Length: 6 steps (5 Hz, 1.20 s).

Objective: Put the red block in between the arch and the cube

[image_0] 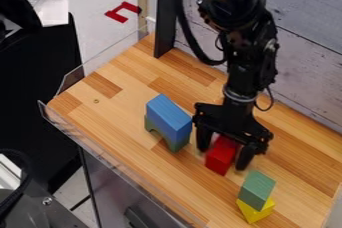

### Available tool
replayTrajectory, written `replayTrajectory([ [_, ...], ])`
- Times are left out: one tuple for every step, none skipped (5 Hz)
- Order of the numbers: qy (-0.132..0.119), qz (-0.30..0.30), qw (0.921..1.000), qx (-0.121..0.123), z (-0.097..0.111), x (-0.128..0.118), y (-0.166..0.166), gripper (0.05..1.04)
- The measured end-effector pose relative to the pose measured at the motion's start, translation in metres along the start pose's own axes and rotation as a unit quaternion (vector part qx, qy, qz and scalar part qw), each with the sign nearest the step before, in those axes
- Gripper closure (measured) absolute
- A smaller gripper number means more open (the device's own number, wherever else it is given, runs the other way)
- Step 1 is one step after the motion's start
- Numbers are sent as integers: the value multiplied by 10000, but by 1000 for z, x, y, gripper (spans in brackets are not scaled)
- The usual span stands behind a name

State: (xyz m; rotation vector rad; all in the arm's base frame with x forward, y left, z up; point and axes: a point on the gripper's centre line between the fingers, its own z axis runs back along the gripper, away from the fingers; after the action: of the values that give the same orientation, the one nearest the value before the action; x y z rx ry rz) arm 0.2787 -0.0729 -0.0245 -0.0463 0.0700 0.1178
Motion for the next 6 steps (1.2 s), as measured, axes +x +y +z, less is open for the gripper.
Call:
replayTrajectory([
  [-431, -48, 9991, 39, 27, 9, -5, 84],
  [-761, -1, 9970, 111, 51, 11, -6, 83],
  [-1003, 5, 9948, 182, 75, 8, -7, 84],
  [-978, 200, 9950, 73, 91, 0, -4, 84],
  [-1024, 263, 9940, -283, 94, -4, 9, 84],
  [-1022, 366, 9935, -347, 98, -8, 16, 84],
])
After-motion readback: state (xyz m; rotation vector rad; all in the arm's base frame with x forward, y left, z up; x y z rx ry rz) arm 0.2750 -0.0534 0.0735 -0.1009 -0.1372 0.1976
